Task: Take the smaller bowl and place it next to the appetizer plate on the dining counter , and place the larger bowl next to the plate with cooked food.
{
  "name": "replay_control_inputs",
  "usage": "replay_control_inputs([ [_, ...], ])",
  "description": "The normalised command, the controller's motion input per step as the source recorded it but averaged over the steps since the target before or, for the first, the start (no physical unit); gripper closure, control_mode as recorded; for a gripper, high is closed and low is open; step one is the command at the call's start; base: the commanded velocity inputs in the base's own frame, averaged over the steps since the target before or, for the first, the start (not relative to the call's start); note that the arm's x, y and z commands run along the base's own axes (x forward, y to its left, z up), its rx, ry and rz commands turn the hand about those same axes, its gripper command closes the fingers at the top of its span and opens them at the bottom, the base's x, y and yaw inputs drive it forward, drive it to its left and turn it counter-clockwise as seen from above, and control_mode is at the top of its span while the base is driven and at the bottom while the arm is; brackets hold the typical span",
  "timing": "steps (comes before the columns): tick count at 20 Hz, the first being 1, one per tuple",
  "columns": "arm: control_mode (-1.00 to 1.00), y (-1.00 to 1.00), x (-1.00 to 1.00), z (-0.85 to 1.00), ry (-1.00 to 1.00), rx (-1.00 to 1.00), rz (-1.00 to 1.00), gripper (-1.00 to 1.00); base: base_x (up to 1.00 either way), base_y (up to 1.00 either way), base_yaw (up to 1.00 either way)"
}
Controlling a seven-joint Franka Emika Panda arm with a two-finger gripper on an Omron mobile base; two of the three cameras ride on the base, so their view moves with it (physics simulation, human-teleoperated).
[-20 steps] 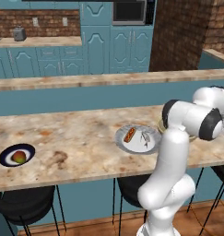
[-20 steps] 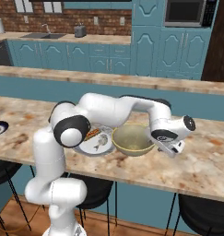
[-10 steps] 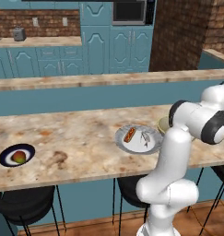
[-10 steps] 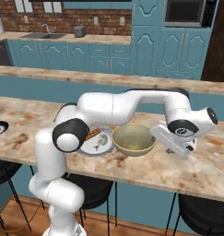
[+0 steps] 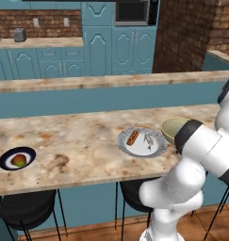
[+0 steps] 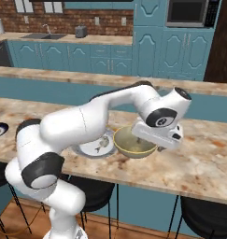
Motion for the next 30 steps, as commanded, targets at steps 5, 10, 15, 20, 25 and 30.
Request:
replay_control_inputs([
  [5, -1.0, 0.53, -0.37, 0.99, -0.21, -0.17, -0.01, -1.0, 0.0, 0.0, 0.0],
  [10, -1.0, 0.65, -0.32, 0.87, -0.02, -0.02, -0.03, -1.0, 0.0, 0.0, 0.0],
  [15, -1.0, 1.0, -0.39, 0.79, -0.11, 0.07, -0.24, -1.0, 0.0, 0.0, 0.0],
  [20, -1.0, 0.73, -0.56, -0.17, -0.43, -0.11, -0.22, -1.0, 0.0, 0.0, 0.0],
  [25, -1.0, 0.74, -0.23, 0.26, -0.38, -0.23, -0.09, -1.0, 0.0, 0.0, 0.0],
  [30, -1.0, 0.26, 0.0, 0.05, -0.08, -0.11, 0.03, -1.0, 0.0, 0.0, 0.0],
])
